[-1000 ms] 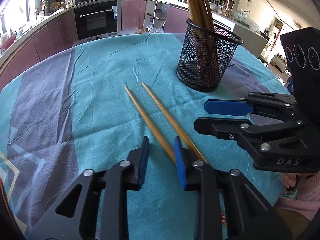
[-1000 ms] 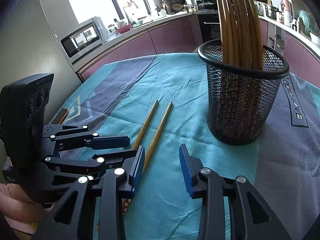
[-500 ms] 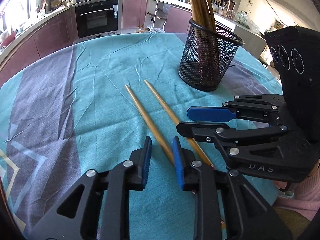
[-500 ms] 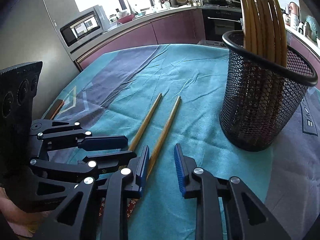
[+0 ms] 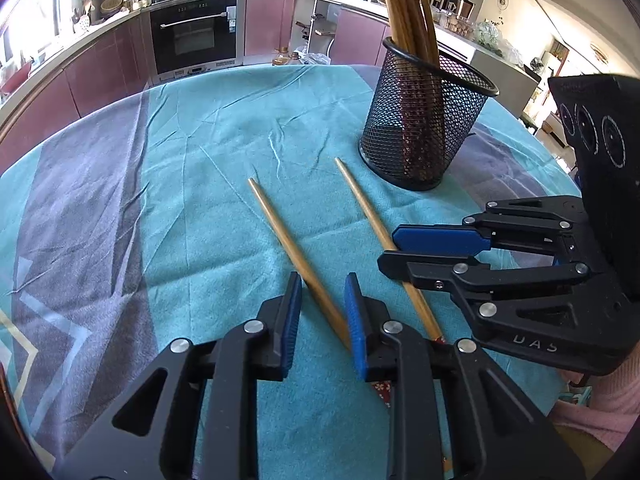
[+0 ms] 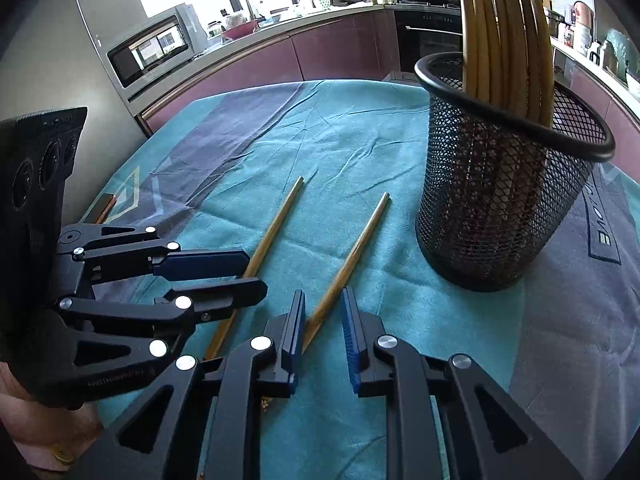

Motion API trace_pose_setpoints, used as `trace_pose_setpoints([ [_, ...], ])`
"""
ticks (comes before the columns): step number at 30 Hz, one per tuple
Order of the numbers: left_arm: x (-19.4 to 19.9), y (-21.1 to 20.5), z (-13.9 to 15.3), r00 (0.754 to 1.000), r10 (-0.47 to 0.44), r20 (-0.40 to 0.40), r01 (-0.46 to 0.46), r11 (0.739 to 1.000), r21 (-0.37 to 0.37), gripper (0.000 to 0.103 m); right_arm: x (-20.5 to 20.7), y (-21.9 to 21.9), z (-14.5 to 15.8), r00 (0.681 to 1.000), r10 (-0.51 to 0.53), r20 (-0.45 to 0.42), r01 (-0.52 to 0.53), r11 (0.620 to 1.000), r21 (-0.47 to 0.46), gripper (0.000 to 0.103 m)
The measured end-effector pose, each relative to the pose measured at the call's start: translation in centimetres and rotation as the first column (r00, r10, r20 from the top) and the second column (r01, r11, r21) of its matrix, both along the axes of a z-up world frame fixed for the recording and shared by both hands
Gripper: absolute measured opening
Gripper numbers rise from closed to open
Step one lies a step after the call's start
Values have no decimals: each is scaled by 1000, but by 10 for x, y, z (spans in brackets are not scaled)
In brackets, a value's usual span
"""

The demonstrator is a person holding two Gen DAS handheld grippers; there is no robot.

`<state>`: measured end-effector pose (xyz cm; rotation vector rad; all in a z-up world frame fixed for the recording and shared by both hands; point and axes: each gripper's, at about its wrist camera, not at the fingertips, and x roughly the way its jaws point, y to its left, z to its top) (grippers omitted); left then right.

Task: Organize utensils
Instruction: 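Grasp a red-patterned chopstick with the left gripper while the right gripper grasps another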

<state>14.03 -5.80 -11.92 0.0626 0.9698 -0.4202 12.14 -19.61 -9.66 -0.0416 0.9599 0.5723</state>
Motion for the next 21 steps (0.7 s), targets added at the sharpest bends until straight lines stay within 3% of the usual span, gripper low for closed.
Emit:
trace_pose_setpoints([
  [4, 1, -4, 0, 1000, 4, 6, -5, 1000, 9, 22, 1, 2, -1, 1000, -15, 13, 15, 1000, 7, 17],
  [5, 2, -4, 0, 1000, 11, 8, -11, 1000, 13, 17, 1, 1, -1, 1000, -22, 13, 22, 1000, 12, 15],
  [14, -2, -1, 0, 999, 49, 8, -49, 999, -17, 8, 3, -21, -1, 996, -85, -29, 88, 989, 123, 6],
  [17, -6, -2, 0, 999, 39, 8, -39, 999, -17, 8, -2, -23, 3, 998, -66, -24, 69, 986, 152, 6],
  [21, -9, -5, 0, 1000, 22, 10, -22, 1000, -4, 8, -7, -14, 3, 1000, -20, -19, 22, 992, 125, 6],
])
